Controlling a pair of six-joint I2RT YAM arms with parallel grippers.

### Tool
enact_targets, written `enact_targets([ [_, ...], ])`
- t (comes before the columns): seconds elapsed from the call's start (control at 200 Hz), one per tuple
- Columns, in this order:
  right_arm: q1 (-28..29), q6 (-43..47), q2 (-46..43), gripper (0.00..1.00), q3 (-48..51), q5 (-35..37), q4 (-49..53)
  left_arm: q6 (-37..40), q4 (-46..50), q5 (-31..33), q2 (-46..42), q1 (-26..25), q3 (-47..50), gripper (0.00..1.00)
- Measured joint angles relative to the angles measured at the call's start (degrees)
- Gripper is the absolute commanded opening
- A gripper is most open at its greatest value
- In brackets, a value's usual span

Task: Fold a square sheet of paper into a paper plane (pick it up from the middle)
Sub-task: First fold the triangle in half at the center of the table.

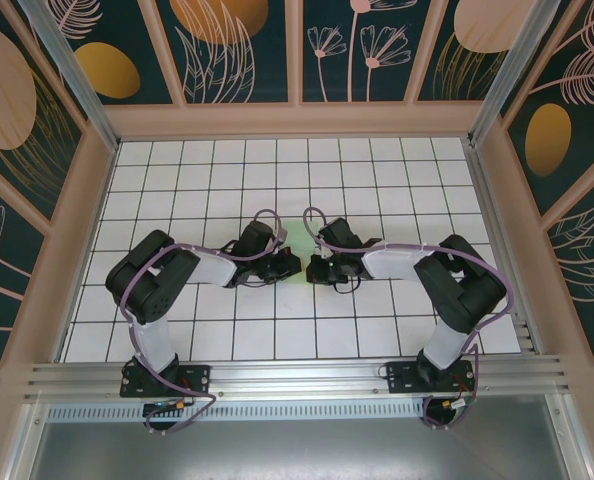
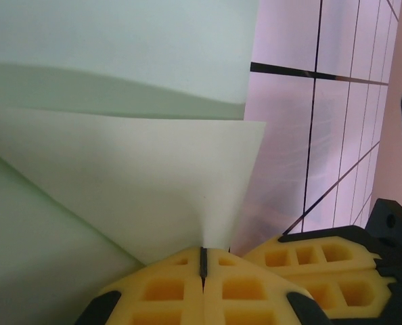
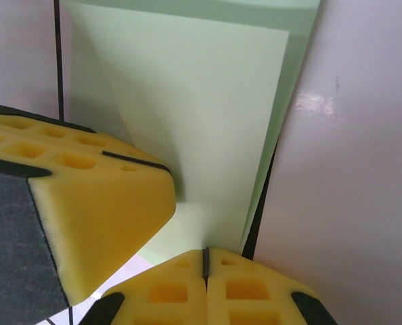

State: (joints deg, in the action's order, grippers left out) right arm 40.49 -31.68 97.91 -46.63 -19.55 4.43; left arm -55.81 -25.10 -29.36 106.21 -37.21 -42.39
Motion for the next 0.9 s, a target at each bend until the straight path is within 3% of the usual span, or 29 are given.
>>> enact_targets([
  [0.535, 0.5, 2.0, 0.8, 0.0, -1.6, 1.8, 2.9, 0.4, 9.2, 5.6, 0.0, -0.8, -4.5, 0.03],
  [0.896, 0.5, 2.0, 1.2, 0.0, -1.9, 2.0, 3.3, 3.3, 10.8, 7.2, 0.0, 5.0, -5.5, 0.04],
])
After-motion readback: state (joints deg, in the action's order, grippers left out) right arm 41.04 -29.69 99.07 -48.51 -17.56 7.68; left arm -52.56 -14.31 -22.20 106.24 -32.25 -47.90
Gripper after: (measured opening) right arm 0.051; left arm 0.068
